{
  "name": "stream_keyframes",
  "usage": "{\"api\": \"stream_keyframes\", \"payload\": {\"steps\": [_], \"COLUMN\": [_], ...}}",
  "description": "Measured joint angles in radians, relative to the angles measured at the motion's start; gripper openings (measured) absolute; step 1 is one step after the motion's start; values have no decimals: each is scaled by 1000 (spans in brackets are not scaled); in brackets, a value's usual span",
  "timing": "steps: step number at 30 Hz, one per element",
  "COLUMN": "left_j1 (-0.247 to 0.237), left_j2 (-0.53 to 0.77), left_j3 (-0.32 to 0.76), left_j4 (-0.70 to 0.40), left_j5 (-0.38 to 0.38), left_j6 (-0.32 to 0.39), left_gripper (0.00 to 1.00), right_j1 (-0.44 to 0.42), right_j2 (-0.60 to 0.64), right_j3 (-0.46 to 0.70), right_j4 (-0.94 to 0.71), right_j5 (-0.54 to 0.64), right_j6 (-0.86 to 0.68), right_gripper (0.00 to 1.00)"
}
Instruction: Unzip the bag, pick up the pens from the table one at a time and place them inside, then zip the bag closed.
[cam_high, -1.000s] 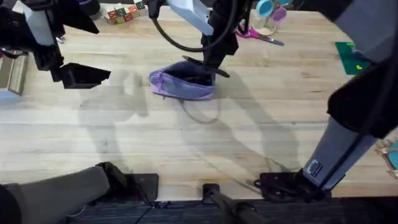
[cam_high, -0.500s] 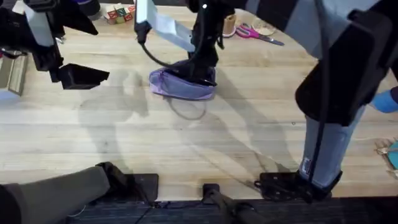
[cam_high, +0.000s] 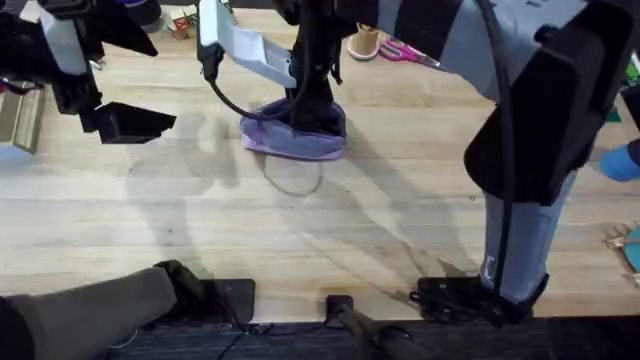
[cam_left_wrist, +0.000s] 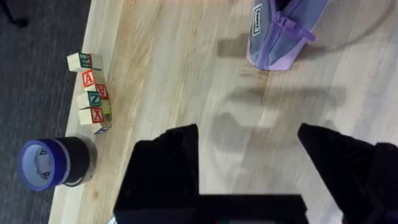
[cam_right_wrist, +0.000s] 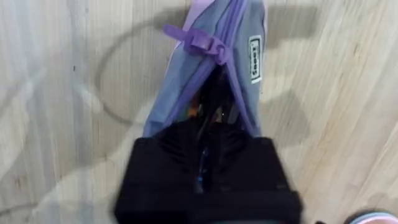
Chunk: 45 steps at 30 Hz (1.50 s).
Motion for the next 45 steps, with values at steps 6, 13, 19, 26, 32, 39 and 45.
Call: {"api": "stream_keyframes", "payload": {"steps": [6,13,19,26,32,39,45], "left_j1": [0,0,0,0,0,0,0], "left_j2": [0,0,0,0,0,0,0], "left_j3": [0,0,0,0,0,0,0], "left_j4": [0,0,0,-72,-101,-186,-212], "left_j5": [0,0,1,50,159,296,329], "left_j6": [0,0,0,0,10,7,8], "left_gripper": [993,993,993,996,735,993,995], "right_j1": [2,6,6,5,-16,-33,-33], "right_j2": [0,2,2,-64,-184,-217,-216], "right_j3": [0,0,0,0,0,0,0], "right_j4": [-1,-29,-69,-109,-130,-168,-196], "right_j5": [-1,-1,2,62,80,98,110], "right_j6": [15,32,33,36,36,36,36], "right_gripper": [852,995,995,996,996,996,996]}}
